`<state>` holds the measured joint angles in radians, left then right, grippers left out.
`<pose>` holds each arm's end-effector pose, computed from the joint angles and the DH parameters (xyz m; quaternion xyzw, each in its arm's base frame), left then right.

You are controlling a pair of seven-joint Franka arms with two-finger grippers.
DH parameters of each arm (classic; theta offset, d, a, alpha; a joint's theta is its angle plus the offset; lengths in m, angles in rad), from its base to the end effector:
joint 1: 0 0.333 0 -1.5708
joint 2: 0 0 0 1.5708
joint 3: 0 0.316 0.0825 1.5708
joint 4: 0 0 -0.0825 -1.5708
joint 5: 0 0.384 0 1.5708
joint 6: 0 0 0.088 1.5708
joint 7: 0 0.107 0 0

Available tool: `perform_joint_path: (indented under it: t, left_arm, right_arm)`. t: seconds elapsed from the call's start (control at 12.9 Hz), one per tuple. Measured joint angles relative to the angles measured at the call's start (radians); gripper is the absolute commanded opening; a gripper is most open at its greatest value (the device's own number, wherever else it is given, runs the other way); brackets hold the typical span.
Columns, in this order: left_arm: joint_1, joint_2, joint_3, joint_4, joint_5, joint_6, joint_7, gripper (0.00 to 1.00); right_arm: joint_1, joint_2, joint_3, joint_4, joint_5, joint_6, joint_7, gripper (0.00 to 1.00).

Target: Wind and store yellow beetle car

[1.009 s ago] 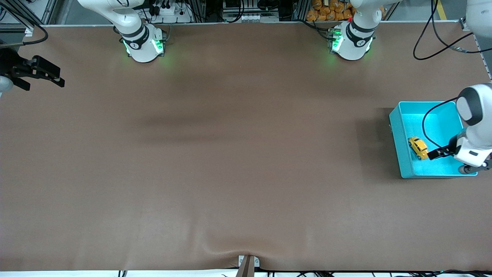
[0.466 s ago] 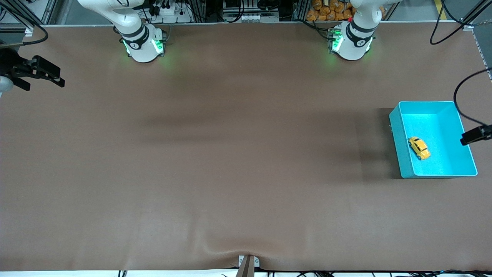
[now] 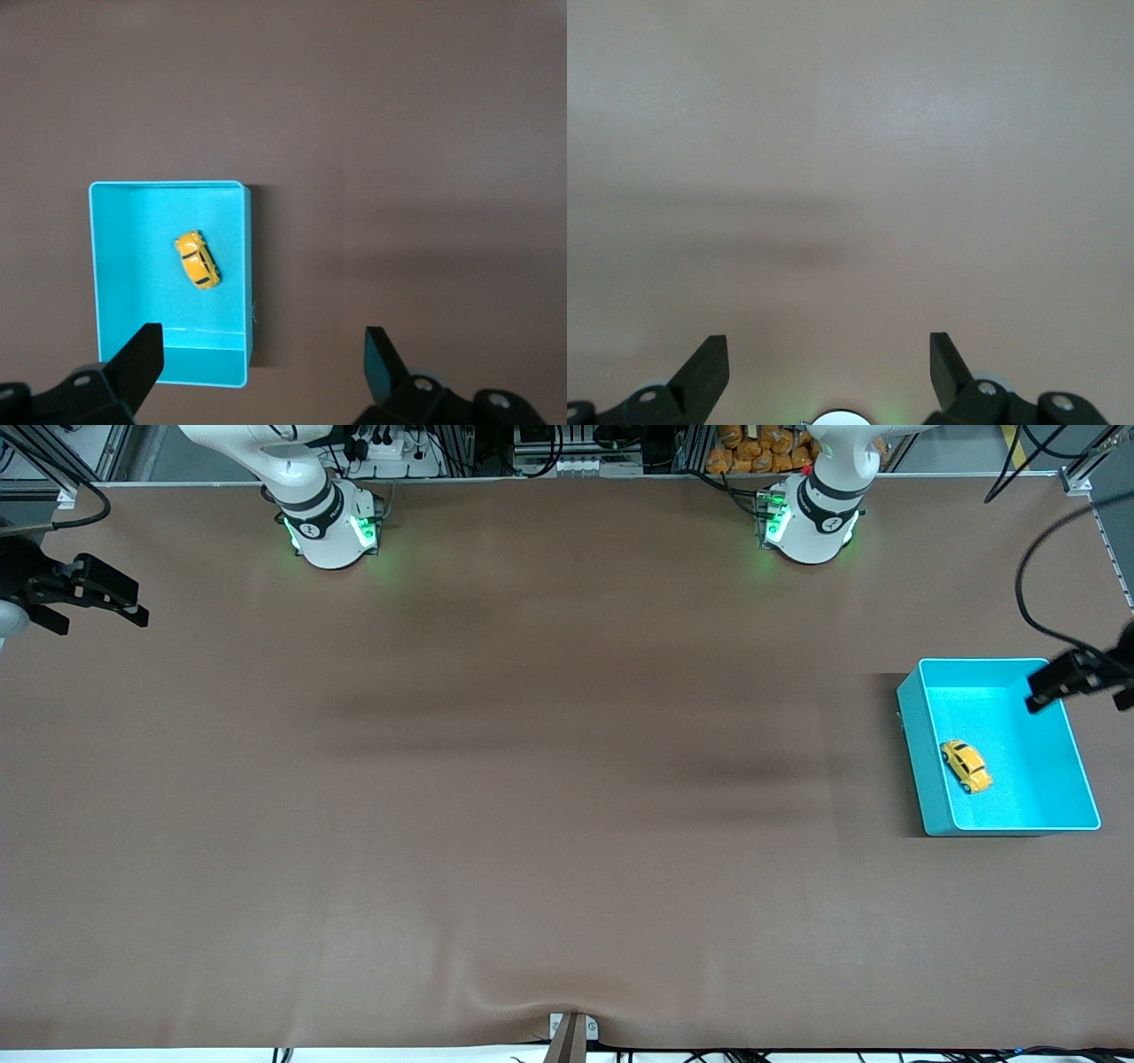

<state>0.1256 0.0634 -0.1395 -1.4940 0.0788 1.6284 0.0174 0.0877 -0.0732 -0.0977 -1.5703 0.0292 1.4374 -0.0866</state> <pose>0.5805 0.0027 0.6309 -0.9986 0.0162 -0.0357 0.0351 0.5176 -0.0039 0.6526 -0.9986 -0.0400 0.0291 0.0195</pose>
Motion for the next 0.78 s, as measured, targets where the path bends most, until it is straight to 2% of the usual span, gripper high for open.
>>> perform_joint_path:
  t: [0.16, 0.39, 0.78]
  left_arm:
    - [-0.002, -0.031, -0.043, 0.000, -0.027, -0.070, -0.019, 1.00]
    - [-0.003, -0.052, -0.051, 0.000, -0.139, -0.106, -0.024, 1.00]
    - [0.001, -0.066, -0.045, 0.000, -0.148, -0.163, -0.024, 1.00]
  right_arm:
    - [0.000, 0.000, 0.001, 0.000, 0.000, 0.000, -0.001, 1.00]
    - [0.002, 0.000, 0.006, 0.001, 0.000, -0.010, -0.001, 1.00]
    - [0.002, -0.001, 0.005, 0.006, 0.000, -0.012, -0.004, 1.00]
